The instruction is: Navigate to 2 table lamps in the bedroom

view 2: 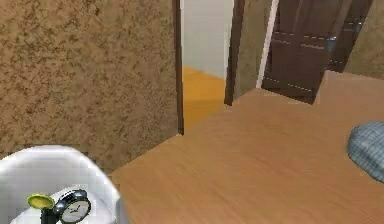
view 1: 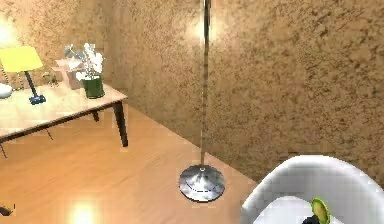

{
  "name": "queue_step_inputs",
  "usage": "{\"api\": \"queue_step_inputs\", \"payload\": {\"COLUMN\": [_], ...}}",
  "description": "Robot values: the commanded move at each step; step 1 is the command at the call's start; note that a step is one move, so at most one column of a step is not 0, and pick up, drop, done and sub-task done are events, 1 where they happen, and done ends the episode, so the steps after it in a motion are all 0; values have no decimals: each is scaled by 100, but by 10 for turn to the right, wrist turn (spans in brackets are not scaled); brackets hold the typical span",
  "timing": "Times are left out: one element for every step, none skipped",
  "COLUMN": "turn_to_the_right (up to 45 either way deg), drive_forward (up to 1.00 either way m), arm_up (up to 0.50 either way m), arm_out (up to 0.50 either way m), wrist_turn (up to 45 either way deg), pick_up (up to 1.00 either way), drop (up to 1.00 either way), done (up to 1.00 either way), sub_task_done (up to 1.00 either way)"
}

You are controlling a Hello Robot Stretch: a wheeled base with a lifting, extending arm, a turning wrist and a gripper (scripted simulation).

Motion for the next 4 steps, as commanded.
{"api": "queue_step_inputs", "payload": {"turn_to_the_right": [-450,0,0,90], "drive_forward": [0,100,25,0], "arm_up": [0,0,0,0], "arm_out": [0,0,0,0], "wrist_turn": [0,0,0,0], "pick_up": [0,0,0,0], "drop": [0,0,0,0], "done": [0,0,0,0], "sub_task_done": [0,0,0,0]}}
